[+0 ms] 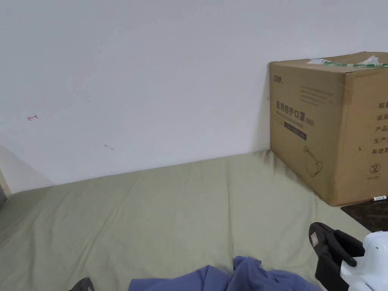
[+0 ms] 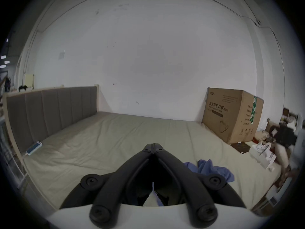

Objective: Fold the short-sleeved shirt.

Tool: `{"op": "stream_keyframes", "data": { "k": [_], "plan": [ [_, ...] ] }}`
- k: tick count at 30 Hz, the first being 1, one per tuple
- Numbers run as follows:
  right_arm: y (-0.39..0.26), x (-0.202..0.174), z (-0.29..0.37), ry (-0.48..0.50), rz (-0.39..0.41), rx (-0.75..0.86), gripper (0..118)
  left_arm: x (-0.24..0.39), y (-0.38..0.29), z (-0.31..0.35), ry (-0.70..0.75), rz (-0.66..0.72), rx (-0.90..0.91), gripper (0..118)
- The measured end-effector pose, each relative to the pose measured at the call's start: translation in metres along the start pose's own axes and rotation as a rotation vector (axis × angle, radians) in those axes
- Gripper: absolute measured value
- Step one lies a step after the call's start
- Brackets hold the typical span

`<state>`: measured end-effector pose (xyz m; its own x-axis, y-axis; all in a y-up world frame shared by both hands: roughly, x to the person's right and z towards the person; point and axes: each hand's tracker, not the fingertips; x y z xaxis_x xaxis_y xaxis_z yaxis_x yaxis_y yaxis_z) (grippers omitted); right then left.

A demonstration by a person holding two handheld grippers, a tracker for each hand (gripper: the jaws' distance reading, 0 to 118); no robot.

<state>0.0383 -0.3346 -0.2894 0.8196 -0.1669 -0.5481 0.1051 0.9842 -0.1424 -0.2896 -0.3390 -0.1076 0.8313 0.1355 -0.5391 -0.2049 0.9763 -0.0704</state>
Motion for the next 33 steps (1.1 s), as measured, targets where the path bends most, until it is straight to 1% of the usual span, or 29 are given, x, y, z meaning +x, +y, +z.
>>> {"op": "stream_keyframes", "data": {
  "k": [1,3,5,6,7,8,10,11,12,13,14,15,16,17,20,22,23,24,25,26,27,29,30,31,32,33],
  "plan": [
    [0.001,0.001,-0.003,-0.001,0.001,-0.007,1,-0.001,0.007,-0.011,-0.022,0.023,-0.024,0],
    [0.004,0.003,-0.009,0.001,-0.002,-0.020,1,-0.002,0.021,-0.042,-0.011,-0.007,-0.091,0],
    [0.004,0.004,-0.016,0.000,-0.005,-0.034,1,-0.003,0.029,-0.095,-0.068,-0.086,-0.257,0],
    [0.003,0.004,-0.019,-0.005,-0.003,-0.040,1,-0.002,0.027,-0.121,-0.051,-0.136,-0.339,0],
    [0.001,0.004,-0.023,-0.008,-0.001,-0.048,1,-0.005,0.022,-0.152,-0.076,-0.164,-0.421,0],
    [-0.001,0.005,-0.027,-0.007,0.000,-0.058,1,-0.009,0.015,-0.178,-0.107,-0.151,-0.494,0],
    [-0.006,0.005,-0.037,0.001,0.011,-0.095,1,-0.017,-0.005,-0.235,-0.122,-0.100,-0.679,2],
    [-0.010,0.005,-0.043,0.003,0.023,-0.118,1,-0.024,-0.018,-0.256,-0.142,-0.060,-0.743,19],
    [-0.013,0.005,-0.048,0.004,0.031,-0.143,1,-0.029,-0.029,-0.276,-0.144,-0.012,-0.788,56],
    [-0.017,0.006,-0.053,0.005,0.033,-0.162,1,-0.035,-0.041,-0.295,-0.123,0.030,-0.825,104],
    [-0.021,0.006,-0.057,0.007,0.030,-0.177,1,-0.038,-0.051,-0.310,-0.108,0.036,-0.865,114],
    [-0.024,0.007,-0.061,0.010,0.023,-0.196,1,-0.042,-0.065,-0.321,-0.097,0.055,-0.903,111],
    [-0.028,0.008,-0.065,0.013,0.016,-0.214,1,-0.042,-0.072,-0.331,-0.070,0.051,-0.894,110],
    [-0.031,0.008,-0.068,0.016,0.011,-0.229,1,-0.042,-0.078,-0.341,-0.069,0.056,-0.880,110],
    [-0.040,0.010,-0.079,0.024,0.012,-0.272,1,-0.045,-0.103,-0.367,-0.011,0.064,-0.919,110],
    [-0.045,0.011,-0.084,0.026,0.022,-0.288,1,-0.042,-0.123,-0.377,0.016,0.034,-0.941,110],
    [-0.047,0.012,-0.086,0.026,0.026,-0.294,1,-0.042,-0.136,-0.374,0.000,-0.017,-0.956,112],
    [-0.049,0.012,-0.087,0.025,0.030,-0.298,1,-0.031,-0.138,-0.366,-0.015,-0.107,-0.908,114],
    [-0.050,0.013,-0.088,0.024,0.032,-0.303,1,-0.020,-0.136,-0.355,-0.023,-0.225,-0.848,113],
    [-0.051,0.014,-0.090,0.024,0.034,-0.306,1,-0.014,-0.136,-0.348,-0.036,-0.275,-0.839,108],
    [-0.051,0.015,-0.092,0.024,0.035,-0.309,1,-0.006,-0.136,-0.340,-0.057,-0.301,-0.807,96],
    [-0.050,0.020,-0.102,0.030,0.022,-0.330,1,-0.004,-0.126,-0.318,-0.084,-0.312,-0.766,48],
    [-0.049,0.023,-0.111,0.047,0.004,-0.354,1,-0.001,-0.124,-0.311,-0.090,-0.303,-0.788,21],
    [-0.048,0.026,-0.123,0.069,-0.019,-0.390,1,-0.002,-0.122,-0.303,-0.092,-0.313,-0.786,4],
    [-0.047,0.030,-0.134,0.097,-0.032,-0.408,1,-0.006,-0.117,-0.295,-0.090,-0.313,-0.774,3],
    [-0.046,0.032,-0.148,0.115,-0.035,-0.430,1,-0.011,-0.111,-0.286,-0.158,-0.219,-0.753,3]
  ]
}}
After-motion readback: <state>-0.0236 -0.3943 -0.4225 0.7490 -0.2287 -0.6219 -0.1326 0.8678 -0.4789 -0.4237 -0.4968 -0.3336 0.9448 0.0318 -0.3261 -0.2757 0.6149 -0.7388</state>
